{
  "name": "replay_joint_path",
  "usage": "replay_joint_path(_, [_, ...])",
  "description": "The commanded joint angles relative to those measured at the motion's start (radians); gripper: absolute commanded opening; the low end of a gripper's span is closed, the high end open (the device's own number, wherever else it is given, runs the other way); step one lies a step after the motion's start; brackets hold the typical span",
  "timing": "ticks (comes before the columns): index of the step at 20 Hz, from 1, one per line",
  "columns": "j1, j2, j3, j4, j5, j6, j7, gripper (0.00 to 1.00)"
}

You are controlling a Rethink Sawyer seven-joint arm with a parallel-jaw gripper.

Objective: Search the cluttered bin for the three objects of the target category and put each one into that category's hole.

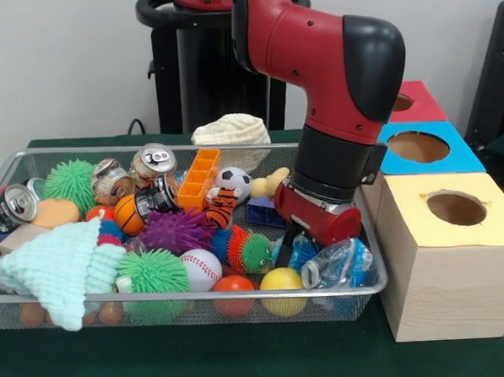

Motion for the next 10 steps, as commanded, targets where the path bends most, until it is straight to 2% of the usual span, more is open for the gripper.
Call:
replay_joint_path(1, [0.028,0.157,0.033,-0.136,0.075,0.159,0.236,1.0])
replay_joint_path(10, [0.035,0.158,0.034,-0.089,0.03,0.213,0.219,1.0])
